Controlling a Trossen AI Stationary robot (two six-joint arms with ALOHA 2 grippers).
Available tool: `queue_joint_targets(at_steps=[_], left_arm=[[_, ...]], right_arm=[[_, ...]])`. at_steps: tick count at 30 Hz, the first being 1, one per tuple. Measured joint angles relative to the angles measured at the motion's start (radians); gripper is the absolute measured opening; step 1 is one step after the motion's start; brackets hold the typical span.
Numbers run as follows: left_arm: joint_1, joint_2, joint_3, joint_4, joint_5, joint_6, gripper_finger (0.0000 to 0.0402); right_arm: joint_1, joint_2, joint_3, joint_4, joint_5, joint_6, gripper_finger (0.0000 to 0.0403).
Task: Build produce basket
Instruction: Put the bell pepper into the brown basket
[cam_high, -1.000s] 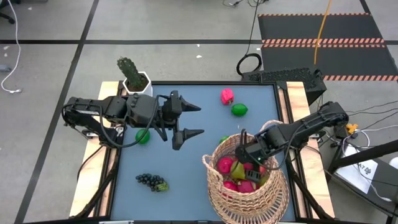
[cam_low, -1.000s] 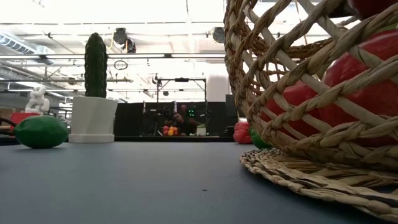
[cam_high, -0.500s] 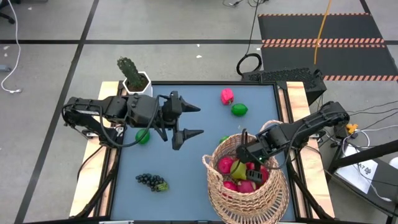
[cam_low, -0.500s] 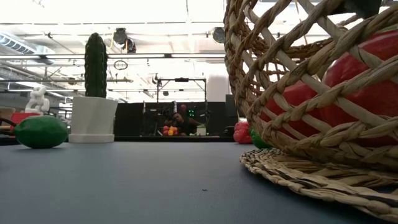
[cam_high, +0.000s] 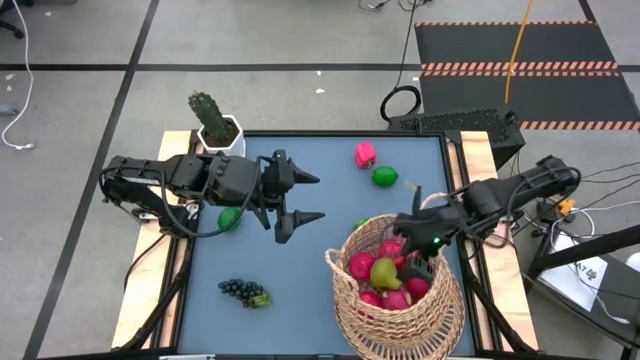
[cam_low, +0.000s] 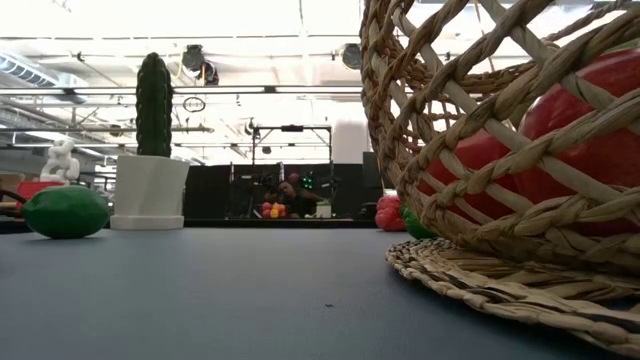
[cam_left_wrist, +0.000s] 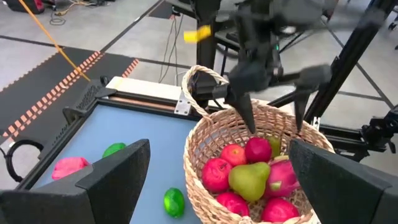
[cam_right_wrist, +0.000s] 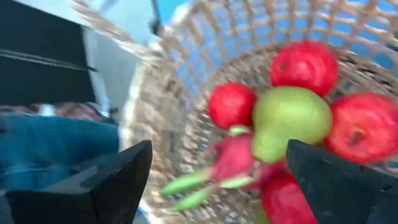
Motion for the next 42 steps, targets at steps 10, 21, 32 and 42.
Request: queue_joint_targets(at_steps=[10,21,32,42], left_arm=[[0.025,0.000,0.000,0.002,-0.068,-0.087,0.0383],[0.097,0.032,0.001,0.007,-0.164,-0.129,0.0383],[0.116,0.074,0.001,0.002,-0.192,-0.297,0.0383],[0.140,0.090,0.000,-0.019,-0.192,-0.314,0.0383]], right_arm=[[-0.027,-0.132,0.000,0.111,0.102,-0.055,0.0368],[-0.187,-0.238,0.000,0.135,0.319,-0.213,0.0368],[-0.385,-0.267,-0.019,0.137,0.372,-0.439,0.0368],[-0.488,-0.260,-0.062,0.145,0.388,-0.329,0.0368]])
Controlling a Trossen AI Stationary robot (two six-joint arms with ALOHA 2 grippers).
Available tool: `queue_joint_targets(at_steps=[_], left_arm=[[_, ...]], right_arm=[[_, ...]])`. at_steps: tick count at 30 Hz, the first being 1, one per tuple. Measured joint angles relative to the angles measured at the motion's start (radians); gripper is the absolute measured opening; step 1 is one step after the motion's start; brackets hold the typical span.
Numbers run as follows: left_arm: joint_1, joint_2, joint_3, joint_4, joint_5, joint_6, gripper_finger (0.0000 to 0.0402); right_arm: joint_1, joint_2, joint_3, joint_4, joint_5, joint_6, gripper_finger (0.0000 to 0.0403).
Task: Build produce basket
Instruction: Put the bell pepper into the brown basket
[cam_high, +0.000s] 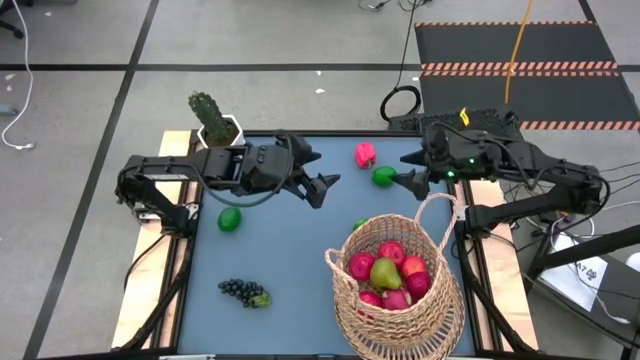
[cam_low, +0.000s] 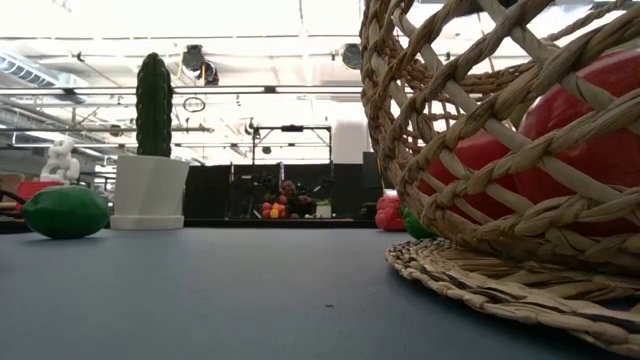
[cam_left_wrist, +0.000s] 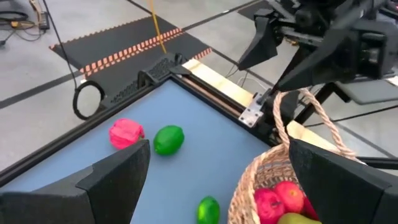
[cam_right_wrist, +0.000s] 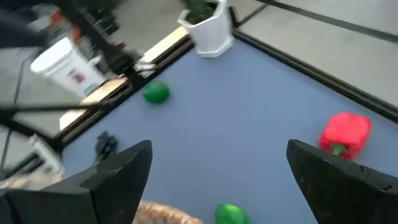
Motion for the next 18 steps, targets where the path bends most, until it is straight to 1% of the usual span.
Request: queue_joint_targets(at_steps=[2,7,11,14,18], left_arm=[[0.012,-0.003,0.000,-0.011,0.010,0.006,0.0383],[0.055,-0.017,0.000,-0.049,0.104,0.022,0.0383],[0.086,-0.028,0.000,-0.110,0.144,0.098,0.0383],[0.110,-0.029,0.000,-0.195,0.149,0.143,0.0383],[0.132,-0.032,0.000,-0.323,0.178,0.128,0.0383]], right_arm=[[-0.020,0.007,-0.005,0.002,0.008,0.067,0.0368],[-0.051,0.026,-0.005,0.021,0.001,0.269,0.0368],[-0.049,0.043,-0.005,0.029,0.001,0.368,0.0368],[-0.058,0.071,-0.005,0.037,0.008,0.437,0.0368],[-0.091,0.119,-0.005,0.107,0.031,0.503,0.0368]])
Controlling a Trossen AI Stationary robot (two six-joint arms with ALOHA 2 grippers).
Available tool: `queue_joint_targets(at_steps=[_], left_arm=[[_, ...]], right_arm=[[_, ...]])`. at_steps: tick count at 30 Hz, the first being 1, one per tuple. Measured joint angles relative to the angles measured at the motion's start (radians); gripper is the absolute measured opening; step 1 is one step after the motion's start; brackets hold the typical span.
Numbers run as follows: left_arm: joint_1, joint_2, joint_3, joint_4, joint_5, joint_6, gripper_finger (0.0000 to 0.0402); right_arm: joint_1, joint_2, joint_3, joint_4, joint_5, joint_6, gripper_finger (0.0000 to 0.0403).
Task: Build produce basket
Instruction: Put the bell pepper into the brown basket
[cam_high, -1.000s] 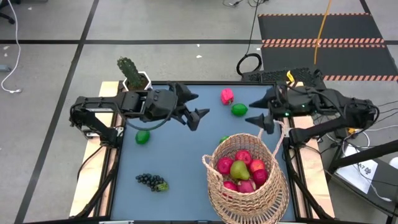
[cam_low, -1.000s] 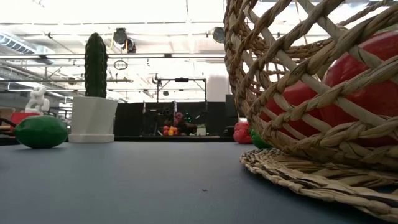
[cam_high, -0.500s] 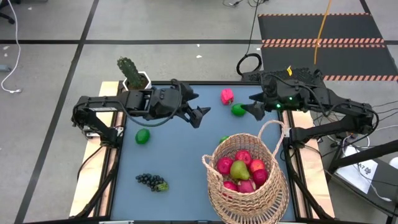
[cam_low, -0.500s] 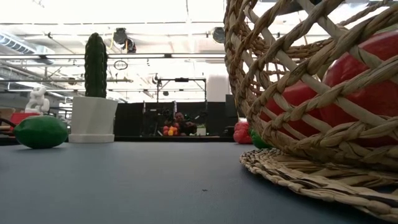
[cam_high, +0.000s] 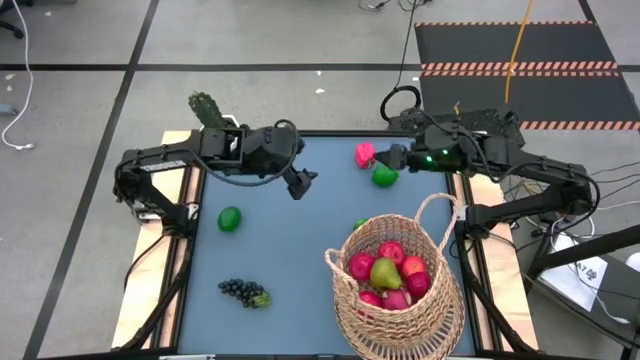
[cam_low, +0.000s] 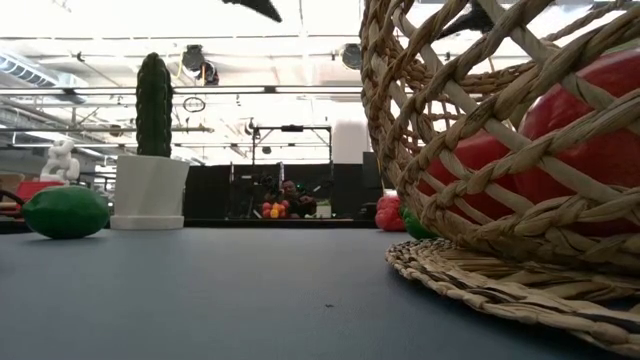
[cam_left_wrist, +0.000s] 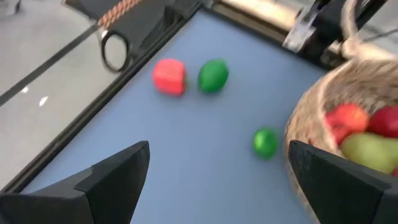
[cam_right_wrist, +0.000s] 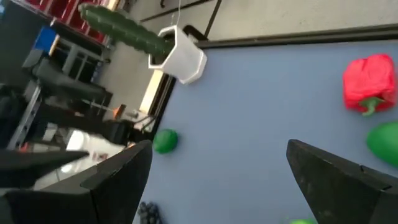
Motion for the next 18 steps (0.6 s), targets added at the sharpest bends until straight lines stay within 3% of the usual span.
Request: queue_joint_targets(at_steps=[5,15,18], left_arm=[[0.004,-0.001,0.000,-0.097,0.000,-0.012,0.0383],[0.014,-0.001,0.000,-0.097,-0.056,0.001,0.0383],[0.034,-0.001,0.000,-0.097,-0.061,0.015,0.0383]], right_arm=[[-0.060,0.067,0.000,0.021,-0.045,-0.048,0.0368],[-0.214,0.157,-0.001,0.032,-0.092,-0.190,0.0368],[-0.274,0.185,-0.039,0.020,-0.172,-0.188,0.0368]])
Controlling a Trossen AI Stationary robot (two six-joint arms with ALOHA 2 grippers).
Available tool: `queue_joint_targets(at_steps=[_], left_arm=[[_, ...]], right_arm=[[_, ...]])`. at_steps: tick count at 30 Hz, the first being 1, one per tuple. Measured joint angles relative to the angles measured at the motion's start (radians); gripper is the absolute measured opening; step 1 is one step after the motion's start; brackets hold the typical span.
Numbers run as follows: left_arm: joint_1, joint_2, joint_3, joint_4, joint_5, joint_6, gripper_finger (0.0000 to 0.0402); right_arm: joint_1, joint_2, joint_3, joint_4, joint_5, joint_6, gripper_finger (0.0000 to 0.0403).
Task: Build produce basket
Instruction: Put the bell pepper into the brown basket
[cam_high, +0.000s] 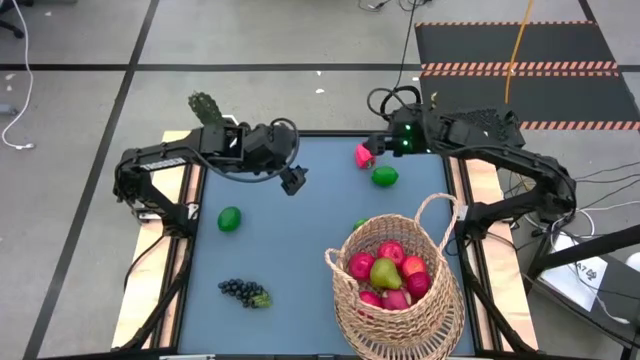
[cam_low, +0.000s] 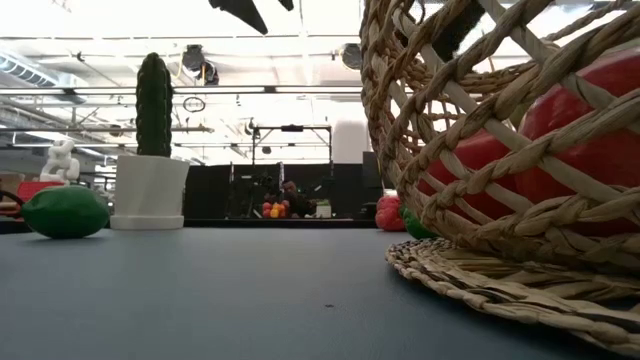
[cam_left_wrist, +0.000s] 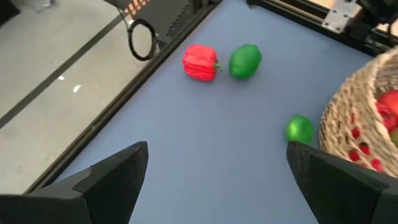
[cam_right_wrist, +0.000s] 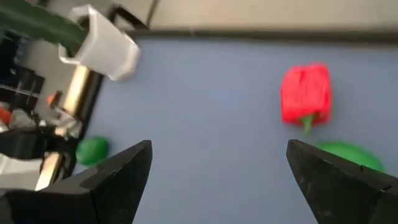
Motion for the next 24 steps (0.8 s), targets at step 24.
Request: queue_joint_targets(at_steps=[24], left_arm=[[0.069,0.000,0.000,0.063,0.008,0.045,0.0383]], right_arm=[[-0.194,0.231,-0.158,0.109,-0.254,-0.139,0.0368]])
